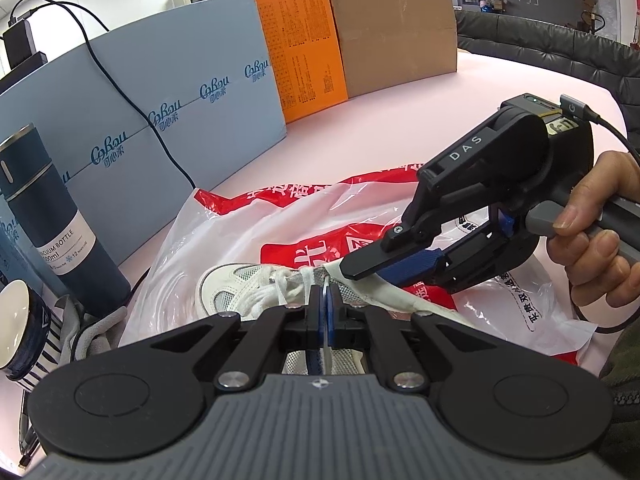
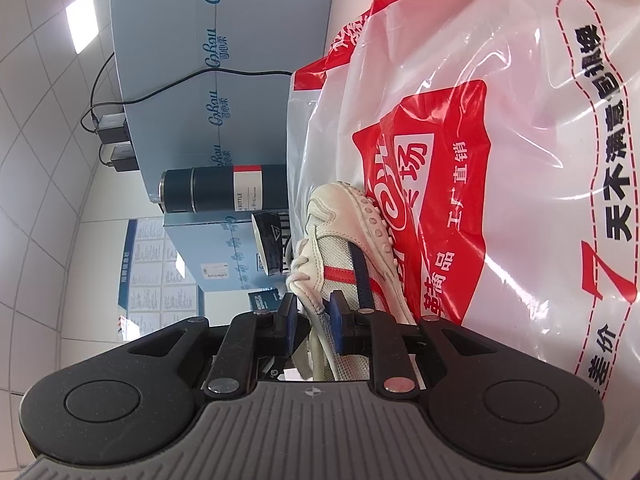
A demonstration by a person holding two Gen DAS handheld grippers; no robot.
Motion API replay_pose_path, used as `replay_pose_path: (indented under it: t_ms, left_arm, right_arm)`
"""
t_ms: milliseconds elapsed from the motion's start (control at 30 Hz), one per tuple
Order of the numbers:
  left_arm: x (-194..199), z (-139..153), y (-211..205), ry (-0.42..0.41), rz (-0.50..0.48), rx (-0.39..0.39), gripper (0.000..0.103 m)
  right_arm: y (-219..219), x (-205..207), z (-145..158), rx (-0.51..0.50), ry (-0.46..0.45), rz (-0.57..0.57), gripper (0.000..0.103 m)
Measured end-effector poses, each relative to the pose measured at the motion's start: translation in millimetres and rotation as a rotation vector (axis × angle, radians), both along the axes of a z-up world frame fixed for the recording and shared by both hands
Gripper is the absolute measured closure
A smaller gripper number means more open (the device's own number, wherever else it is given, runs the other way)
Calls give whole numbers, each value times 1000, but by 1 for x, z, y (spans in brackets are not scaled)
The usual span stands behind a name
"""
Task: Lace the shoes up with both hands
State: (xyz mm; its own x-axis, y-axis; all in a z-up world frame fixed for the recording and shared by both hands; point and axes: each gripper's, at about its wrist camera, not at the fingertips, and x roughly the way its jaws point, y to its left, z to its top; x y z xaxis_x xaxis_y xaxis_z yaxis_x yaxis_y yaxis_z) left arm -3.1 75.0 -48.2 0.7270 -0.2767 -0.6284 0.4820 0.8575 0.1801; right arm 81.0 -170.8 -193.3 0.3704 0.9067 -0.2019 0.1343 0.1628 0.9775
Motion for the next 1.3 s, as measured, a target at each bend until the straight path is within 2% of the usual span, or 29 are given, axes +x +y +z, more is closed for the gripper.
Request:
replay_pose_path:
  t_ms: [33,67,133,267,467,500,533,567,633,700,800,900,1033,1167,1267,1300]
  left_arm:
    - [0,0,0,0,0,-2,102]
    - [0,0,0,1,0,0,102]
    - [0,-1,0,-5,5,-1,102]
    - [2,-1,-1,-10,11,-7,102]
    - [3,-5,-6,-2,1,5,99]
    - [2,-4,-6,1,-7,9,89]
    - [-2,-3,-6,-9,-3,21,72]
    - [-6,-2,-6,-19,0,33,65]
    - [-14,1,-5,-33,15,44,57]
    - [-25,6,-1,-51,37,29,56]
    - [-36,15,3,-39,55,-45,57]
    - [-37,21,5,40,72,-190,57]
    - [-25,12,2,176,134,-371,55]
    - [-14,2,-12,169,268,-373,45]
    - [-9,-1,-22,111,342,-375,47]
    - [-9,-1,-26,79,354,-360,51]
  right_arm:
    - [-1,0,2,-1,-15,-3,76]
    - [-1,1,5,-1,-31,-6,55]
    - [-6,1,14,-19,-81,-33,39]
    - [-12,1,17,-24,-96,-70,39]
    - [-10,2,19,-22,-115,-63,39]
    - [-10,2,20,-28,-121,-60,39]
    - [-10,3,22,-34,-127,-60,39]
    - [-10,3,23,-40,-133,-60,39]
    - [-10,3,26,-52,-147,-60,39]
    - [-9,4,27,-51,-152,-53,39]
    - [-7,3,24,-50,-137,-48,39]
    - [-7,2,20,-38,-119,-58,39]
    - [-10,-1,19,-9,-118,-74,39]
    - [-19,-6,19,4,-126,-101,40]
    - [-28,-9,23,-15,-146,-124,40]
    - [-30,-9,25,-21,-152,-124,41]
